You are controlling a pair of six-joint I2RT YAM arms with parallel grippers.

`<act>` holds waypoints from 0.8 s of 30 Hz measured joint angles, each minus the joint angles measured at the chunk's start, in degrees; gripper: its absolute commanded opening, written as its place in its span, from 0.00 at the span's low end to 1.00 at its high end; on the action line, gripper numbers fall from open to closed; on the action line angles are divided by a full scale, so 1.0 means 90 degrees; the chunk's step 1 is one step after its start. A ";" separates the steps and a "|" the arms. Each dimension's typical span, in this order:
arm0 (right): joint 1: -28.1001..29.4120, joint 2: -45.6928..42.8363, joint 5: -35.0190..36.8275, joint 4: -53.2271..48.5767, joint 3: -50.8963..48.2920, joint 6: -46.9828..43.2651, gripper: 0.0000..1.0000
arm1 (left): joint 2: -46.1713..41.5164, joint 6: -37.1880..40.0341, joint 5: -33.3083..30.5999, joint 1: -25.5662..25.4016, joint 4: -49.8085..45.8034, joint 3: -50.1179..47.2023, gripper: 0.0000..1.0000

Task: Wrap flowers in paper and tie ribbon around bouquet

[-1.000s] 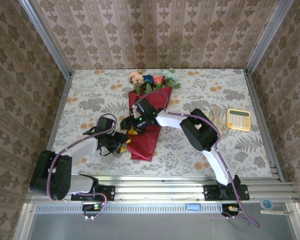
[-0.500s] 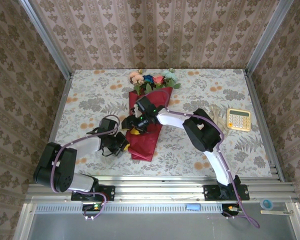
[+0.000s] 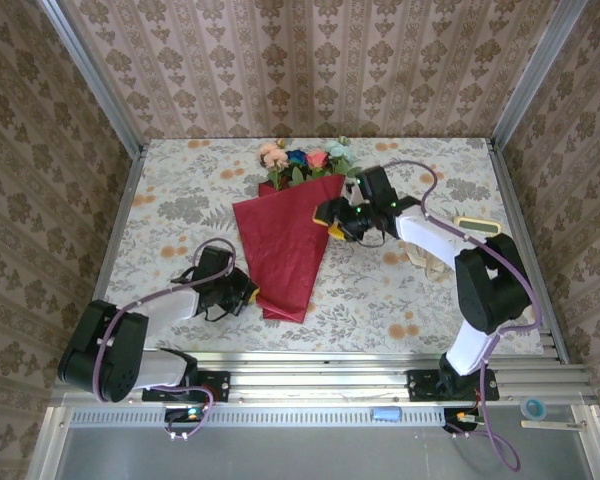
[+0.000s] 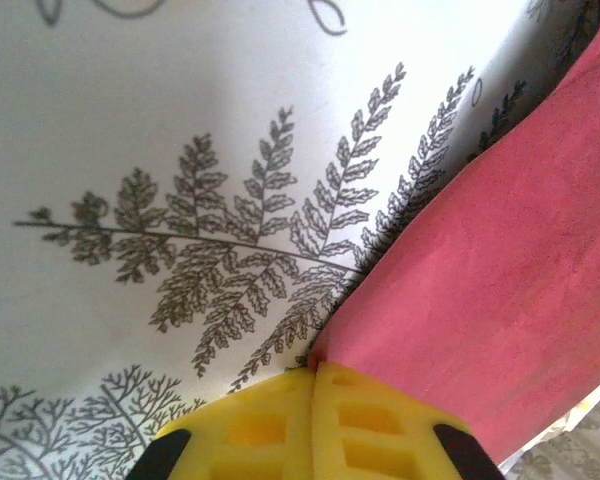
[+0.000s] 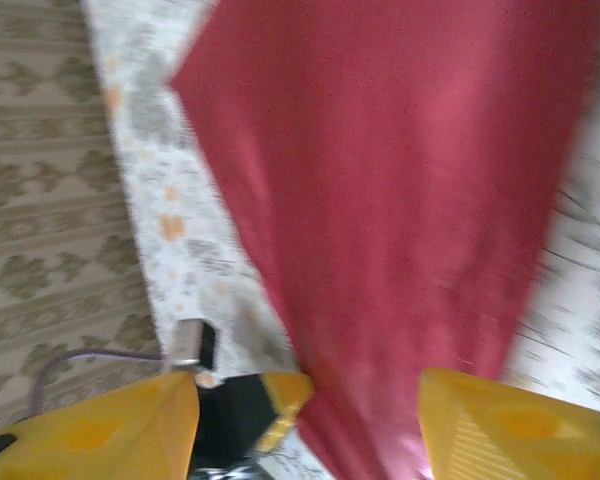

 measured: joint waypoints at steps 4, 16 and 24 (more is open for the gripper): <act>0.0102 0.0129 0.0007 0.0284 -0.0947 0.0311 0.51 | -0.0153 -0.0257 -0.0070 -0.0015 0.0085 -0.0146 0.00; 0.0622 0.0952 -0.0007 0.1647 -0.1095 0.0964 0.47 | -0.0580 -0.0942 -0.0376 -0.0168 0.0219 -0.0498 0.00; 0.0831 0.0969 -0.0010 0.2351 -0.1367 0.1294 0.47 | -0.0629 -0.1132 -0.0403 -0.0180 0.0262 -0.0559 0.00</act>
